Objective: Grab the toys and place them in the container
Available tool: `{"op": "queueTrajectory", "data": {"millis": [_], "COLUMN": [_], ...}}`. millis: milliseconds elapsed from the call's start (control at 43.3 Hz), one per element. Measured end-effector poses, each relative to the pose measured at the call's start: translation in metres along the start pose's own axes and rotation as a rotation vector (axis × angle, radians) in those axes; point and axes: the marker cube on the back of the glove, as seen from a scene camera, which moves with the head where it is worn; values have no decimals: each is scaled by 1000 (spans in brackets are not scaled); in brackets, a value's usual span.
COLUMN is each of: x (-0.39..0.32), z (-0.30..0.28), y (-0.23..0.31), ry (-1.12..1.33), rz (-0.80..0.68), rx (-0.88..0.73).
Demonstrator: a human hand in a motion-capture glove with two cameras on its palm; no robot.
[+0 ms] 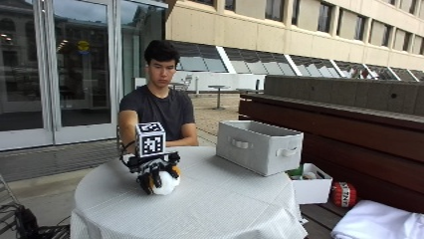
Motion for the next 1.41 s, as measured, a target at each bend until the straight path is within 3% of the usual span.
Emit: {"op": "queueTrajectory", "data": {"millis": [231,438,923,1108,1408], "x": [-10,-44,-240,-297,-379], "z": [-6,-32,-276,-289,-262], "y": [7,18,115,138,148], "ry": [-39,46,48,43,36], "rz": [60,69,-122,-213,-335], "rx": [131,153,500,493,449]}}
